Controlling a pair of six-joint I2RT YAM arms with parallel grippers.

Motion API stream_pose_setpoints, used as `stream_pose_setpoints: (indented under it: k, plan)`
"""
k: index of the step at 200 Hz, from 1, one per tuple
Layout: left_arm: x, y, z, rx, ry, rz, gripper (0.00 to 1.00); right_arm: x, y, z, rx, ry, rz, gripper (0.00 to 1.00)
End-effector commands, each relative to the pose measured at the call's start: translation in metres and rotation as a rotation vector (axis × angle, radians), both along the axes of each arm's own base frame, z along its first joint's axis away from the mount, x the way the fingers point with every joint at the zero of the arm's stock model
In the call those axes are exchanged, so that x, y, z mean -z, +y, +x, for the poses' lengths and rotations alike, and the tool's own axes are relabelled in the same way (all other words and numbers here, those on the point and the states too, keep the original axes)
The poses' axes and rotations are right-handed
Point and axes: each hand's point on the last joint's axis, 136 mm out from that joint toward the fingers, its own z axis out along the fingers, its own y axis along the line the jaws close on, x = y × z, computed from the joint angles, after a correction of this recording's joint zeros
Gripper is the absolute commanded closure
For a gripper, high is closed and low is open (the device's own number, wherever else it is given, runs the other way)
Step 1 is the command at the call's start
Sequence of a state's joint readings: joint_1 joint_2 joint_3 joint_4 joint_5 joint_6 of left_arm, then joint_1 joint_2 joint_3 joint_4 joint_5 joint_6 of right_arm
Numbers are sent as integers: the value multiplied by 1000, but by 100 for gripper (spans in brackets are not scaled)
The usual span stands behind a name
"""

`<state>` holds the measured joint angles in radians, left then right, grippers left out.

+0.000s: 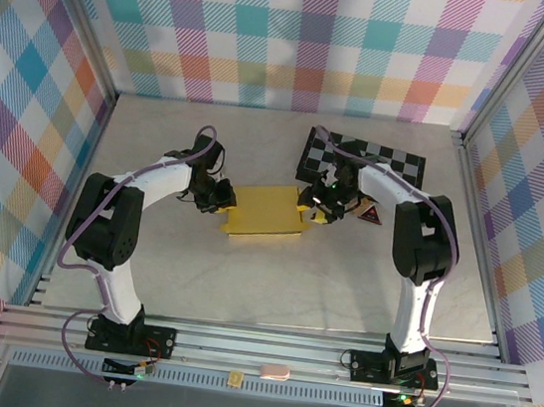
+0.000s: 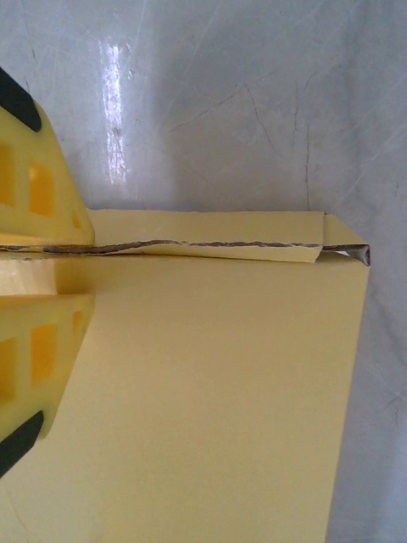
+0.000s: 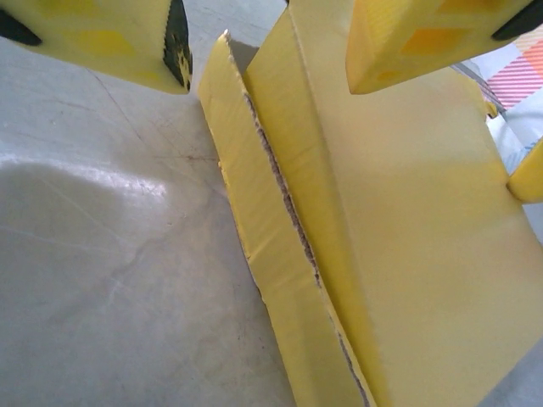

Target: Fold the paper box

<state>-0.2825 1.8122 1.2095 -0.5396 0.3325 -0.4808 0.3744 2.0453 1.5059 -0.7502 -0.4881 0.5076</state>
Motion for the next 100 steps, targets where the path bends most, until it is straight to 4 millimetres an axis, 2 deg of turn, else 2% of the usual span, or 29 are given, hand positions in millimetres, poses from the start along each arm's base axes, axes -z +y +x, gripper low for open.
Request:
stream_pose_setpoints:
  k: [1, 24, 54, 100]
  plan:
    - [18, 4, -12, 4, 56, 13, 82, 10, 12, -3, -67, 24, 28, 52]
    - [19, 2, -11, 6, 51, 7, 82, 14, 17, -3, -69, 33, 37, 54]
    - [24, -2, -11, 2, 57, -10, 84, 19, 25, -7, -73, 45, 36, 68]
    - [33, -6, -16, 2, 75, -22, 94, 25, 27, -12, -66, 62, 16, 75]
